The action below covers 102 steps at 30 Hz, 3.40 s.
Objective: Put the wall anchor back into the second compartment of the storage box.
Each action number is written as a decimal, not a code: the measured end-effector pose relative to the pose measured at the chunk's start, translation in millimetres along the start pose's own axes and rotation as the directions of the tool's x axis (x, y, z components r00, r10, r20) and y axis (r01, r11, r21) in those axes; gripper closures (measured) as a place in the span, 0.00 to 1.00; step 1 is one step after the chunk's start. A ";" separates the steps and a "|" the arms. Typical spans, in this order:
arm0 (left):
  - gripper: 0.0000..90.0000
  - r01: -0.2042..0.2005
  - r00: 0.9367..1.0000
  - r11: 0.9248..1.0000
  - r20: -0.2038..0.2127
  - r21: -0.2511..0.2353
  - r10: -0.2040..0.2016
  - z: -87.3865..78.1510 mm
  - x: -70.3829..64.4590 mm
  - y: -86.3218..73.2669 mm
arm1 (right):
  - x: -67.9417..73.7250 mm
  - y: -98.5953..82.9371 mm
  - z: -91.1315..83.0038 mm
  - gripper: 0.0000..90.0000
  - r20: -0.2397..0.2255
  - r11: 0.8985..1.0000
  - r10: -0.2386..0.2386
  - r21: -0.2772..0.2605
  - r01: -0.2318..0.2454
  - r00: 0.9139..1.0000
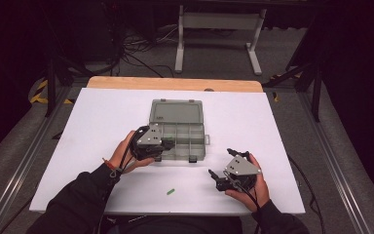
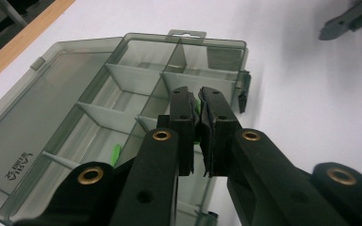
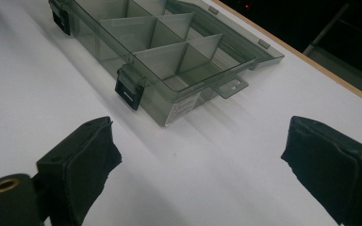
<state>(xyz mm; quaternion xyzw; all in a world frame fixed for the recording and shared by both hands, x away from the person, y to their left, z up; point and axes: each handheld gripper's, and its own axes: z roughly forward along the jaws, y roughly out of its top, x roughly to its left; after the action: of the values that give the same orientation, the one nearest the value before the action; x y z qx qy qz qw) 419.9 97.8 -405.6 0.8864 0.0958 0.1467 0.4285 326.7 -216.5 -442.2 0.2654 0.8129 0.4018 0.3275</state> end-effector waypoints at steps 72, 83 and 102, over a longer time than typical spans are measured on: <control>0.89 0.119 0.990 0.990 -0.080 0.071 -0.113 42.2 55.2 -8.2 | 4.7 -2.3 5.6 0.10 -0.019 0.999 -0.028 0.044 0.028 0.999; 0.80 0.081 0.993 0.996 -0.084 0.030 -0.078 24.2 46.7 -5.9 | 3.5 -2.5 5.0 0.10 -0.017 0.999 -0.025 0.041 0.025 1.000; 0.37 -0.001 0.996 1.000 -0.084 -0.009 0.000 -12.3 20.0 -5.9 | 2.2 -2.4 3.3 0.10 -0.007 0.999 -0.012 0.033 0.012 1.000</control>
<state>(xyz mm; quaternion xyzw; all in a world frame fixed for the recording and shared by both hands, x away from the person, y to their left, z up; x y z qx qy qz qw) 434.2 116.3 -399.4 0.8776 0.1131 0.1845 0.4278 327.3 -214.6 -446.5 0.2645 0.8220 0.3874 0.3230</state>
